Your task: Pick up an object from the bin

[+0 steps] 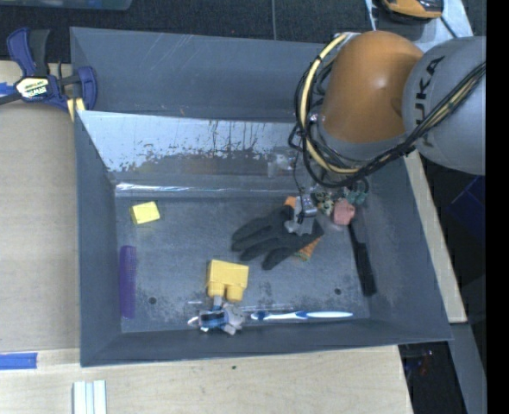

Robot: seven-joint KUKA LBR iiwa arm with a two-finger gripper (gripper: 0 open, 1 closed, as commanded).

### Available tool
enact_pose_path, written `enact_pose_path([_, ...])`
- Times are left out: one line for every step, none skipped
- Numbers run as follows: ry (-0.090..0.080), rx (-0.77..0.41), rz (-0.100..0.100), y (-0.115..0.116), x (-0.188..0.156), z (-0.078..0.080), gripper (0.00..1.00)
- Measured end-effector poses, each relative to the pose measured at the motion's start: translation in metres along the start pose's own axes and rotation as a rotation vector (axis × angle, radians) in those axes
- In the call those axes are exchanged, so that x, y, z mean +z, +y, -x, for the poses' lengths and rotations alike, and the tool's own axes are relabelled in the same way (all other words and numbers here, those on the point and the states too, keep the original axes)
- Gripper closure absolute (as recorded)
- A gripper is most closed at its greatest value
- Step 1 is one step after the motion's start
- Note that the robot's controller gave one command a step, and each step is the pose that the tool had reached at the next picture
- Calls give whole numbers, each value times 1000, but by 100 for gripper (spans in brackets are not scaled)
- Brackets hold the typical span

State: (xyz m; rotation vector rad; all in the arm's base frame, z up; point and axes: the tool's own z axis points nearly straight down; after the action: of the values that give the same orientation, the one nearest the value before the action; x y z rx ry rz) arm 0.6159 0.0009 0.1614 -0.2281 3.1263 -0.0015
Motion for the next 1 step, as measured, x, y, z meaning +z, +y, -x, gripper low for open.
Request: enact_pose_path([3, -84, 0, -1, 34, -6, 0])
